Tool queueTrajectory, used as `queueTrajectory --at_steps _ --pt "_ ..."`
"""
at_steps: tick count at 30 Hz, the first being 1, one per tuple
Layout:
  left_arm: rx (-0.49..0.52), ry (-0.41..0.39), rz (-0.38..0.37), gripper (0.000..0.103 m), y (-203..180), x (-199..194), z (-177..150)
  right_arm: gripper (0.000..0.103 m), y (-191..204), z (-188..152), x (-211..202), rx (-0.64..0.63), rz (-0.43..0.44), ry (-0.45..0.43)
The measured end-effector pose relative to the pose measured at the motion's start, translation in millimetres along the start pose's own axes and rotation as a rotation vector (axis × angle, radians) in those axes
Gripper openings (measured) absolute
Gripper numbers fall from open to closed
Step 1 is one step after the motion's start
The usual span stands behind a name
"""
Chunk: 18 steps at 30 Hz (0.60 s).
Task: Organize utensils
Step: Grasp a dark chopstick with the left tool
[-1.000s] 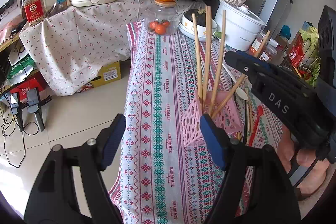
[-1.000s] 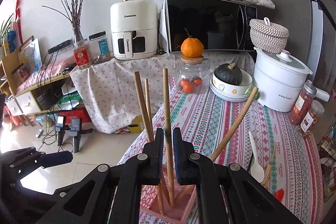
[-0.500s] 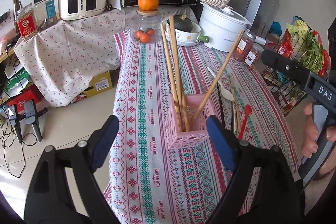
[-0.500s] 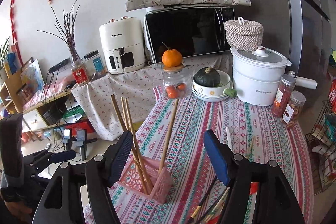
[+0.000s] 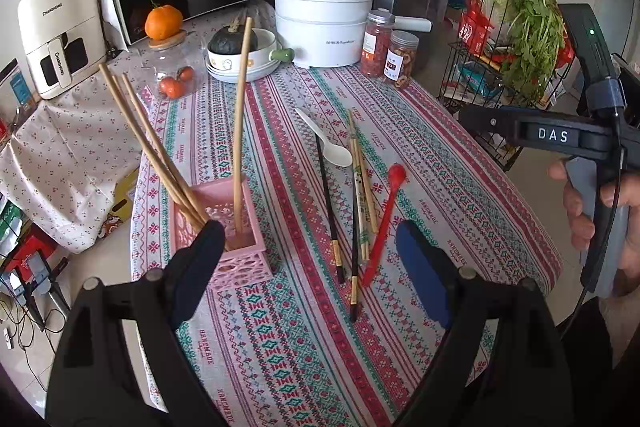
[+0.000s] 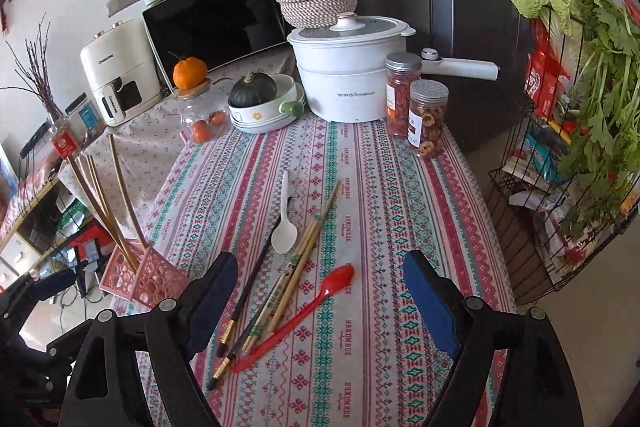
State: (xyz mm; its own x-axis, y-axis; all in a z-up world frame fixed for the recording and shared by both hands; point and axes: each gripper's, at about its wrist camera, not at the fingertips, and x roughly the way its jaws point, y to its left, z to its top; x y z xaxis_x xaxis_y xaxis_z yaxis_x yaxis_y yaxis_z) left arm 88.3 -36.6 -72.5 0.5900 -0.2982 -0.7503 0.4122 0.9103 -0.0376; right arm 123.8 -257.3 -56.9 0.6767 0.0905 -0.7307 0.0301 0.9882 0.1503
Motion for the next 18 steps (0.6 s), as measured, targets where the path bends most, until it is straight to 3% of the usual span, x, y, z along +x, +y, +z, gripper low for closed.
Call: queueTrajectory --at_steps 5,7,9,12,18 --pt "0.023 0.077 -0.036 0.086 -29.5 25.6 10.2 0.086 -35.6 -10.7 17.3 0.070 -0.036 0.124" --pt "0.004 0.122 -0.053 0.076 -34.8 41.8 16.7 0.086 -47.5 -14.6 27.5 0.094 -0.041 0.173" --pt "-0.010 0.171 -0.048 0.052 -41.7 61.6 22.8 0.086 -57.2 -17.0 37.4 0.114 -0.054 0.211" --pt "-0.038 0.236 -0.015 0.032 -47.5 95.5 33.3 0.086 -67.8 -18.0 49.0 0.124 -0.071 0.243" --pt "-0.084 0.317 0.086 0.013 -44.0 160.5 51.6 0.086 -75.7 -18.6 64.0 0.105 -0.075 0.281"
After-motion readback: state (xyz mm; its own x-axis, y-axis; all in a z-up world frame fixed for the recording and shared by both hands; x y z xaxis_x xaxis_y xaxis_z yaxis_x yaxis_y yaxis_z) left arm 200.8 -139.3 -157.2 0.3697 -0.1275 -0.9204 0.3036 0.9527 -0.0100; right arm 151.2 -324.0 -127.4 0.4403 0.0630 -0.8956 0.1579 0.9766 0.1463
